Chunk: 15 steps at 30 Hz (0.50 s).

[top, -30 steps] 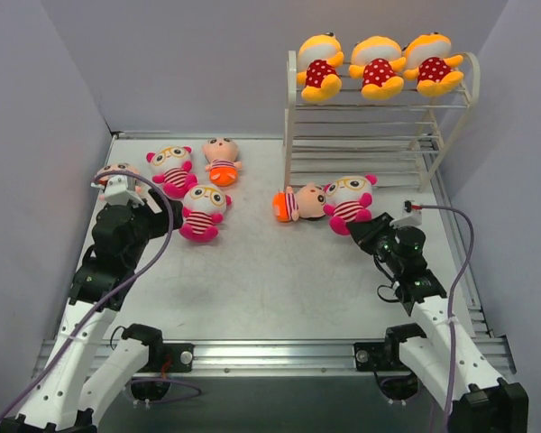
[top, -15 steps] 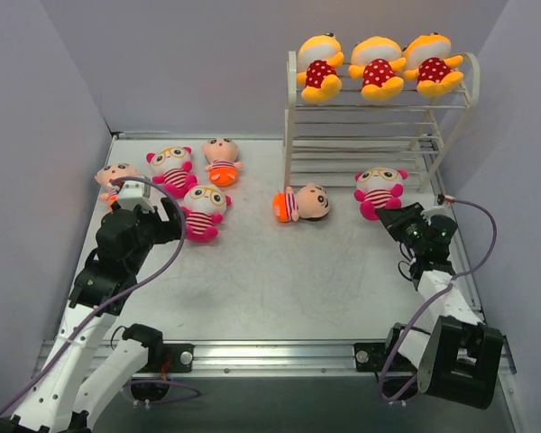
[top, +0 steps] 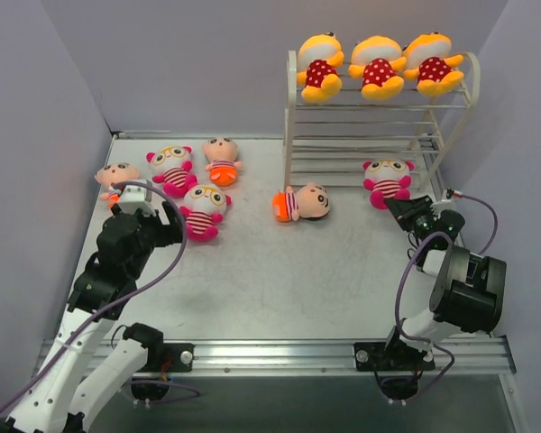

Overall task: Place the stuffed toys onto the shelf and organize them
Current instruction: Place the stuffed toy onto shelf

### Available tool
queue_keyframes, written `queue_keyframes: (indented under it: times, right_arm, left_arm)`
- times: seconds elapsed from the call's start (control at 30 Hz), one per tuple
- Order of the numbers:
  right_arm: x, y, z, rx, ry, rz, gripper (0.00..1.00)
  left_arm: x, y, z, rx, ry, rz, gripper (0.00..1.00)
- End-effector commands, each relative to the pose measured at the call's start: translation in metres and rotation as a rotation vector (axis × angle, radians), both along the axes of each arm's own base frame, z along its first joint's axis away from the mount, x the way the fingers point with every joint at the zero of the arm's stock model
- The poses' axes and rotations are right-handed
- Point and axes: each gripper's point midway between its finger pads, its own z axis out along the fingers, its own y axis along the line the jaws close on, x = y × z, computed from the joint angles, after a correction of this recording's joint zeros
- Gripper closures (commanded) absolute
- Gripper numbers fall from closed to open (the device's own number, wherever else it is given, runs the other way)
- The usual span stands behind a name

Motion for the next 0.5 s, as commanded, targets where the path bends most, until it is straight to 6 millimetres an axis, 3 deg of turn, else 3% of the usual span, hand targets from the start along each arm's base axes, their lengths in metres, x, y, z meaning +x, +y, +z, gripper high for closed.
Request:
queue_keyframes:
  times: [0.0, 0.47]
  right_arm:
    - [0.021, -0.006, 0.059, -0.072, -0.260, 0.045, 1.00]
    - [0.069, -0.031, 0.045, -0.071, -0.270, 0.047, 1.00]
  left_arm:
    - [-0.001, 0.001, 0.003, 0.014, -0.015, -0.001, 0.13]
    - [0.001, 0.002, -0.001, 0.030, 0.000, 0.006, 0.13]
